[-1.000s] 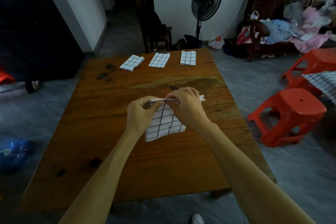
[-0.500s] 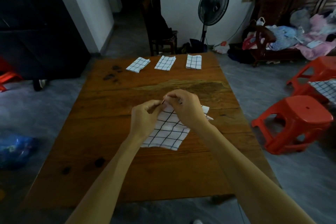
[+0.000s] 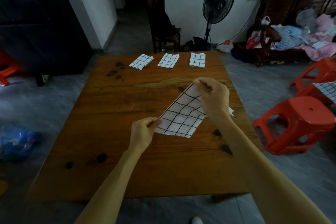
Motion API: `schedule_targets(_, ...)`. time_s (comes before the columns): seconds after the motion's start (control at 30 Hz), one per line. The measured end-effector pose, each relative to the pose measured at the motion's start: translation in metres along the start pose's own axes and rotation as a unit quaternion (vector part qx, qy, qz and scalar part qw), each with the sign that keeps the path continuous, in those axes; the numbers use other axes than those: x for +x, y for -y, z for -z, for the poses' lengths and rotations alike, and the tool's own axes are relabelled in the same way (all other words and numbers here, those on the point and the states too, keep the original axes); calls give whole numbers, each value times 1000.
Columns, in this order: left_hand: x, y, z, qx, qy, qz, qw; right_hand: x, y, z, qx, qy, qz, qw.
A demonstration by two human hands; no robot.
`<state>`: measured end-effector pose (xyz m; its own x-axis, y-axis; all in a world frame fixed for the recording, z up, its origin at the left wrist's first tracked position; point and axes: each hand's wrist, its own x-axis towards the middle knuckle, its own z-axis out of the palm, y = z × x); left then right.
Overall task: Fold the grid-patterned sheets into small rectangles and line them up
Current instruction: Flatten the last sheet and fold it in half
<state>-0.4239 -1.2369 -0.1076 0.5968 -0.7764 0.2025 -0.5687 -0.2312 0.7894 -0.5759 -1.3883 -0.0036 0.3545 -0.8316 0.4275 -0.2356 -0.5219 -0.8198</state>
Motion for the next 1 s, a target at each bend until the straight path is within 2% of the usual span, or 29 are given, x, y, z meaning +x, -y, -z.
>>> schedule_targets(0.13, -3, 22, 8, 101, 42, 60, 992, 8, -8, 10, -20, -47, -1, 999)
schedule_targets(0.23, 0, 23, 17, 132, 4, 110, 985, 10, -12, 15, -76, -37, 44, 995)
schedule_targets(0.33, 14, -8, 15, 95, -17, 61, 993, 4, -14, 8, -103, 11, 87, 991)
schedule_targets(0.47, 29, -62, -4, 36, 58, -42, 997, -8, -11, -8, -102, 58, 106, 987)
schedule_targets(0.53, 30, -74, -11, -12, 58, -61, 996, -14, -7, -12, -90, 86, 109, 986)
schedule_targets(0.6, 26, -73, -15, -41, 38, -66, 996, -17, -4, -12, -59, 92, 90, 990)
schedule_targets(0.73, 17, -51, -13, 1, 17, -62, 998, -18, 0, -7, -43, 74, 47, 995)
schedule_targets(0.9, 8, -24, -5, 65, 49, -42, 996, -22, 1, -6, -47, 45, 28, 998)
schedule_targets(1.0, 7, -14, 1, 91, 75, 11, 993, -22, 2, -9, -57, 12, 50, 997)
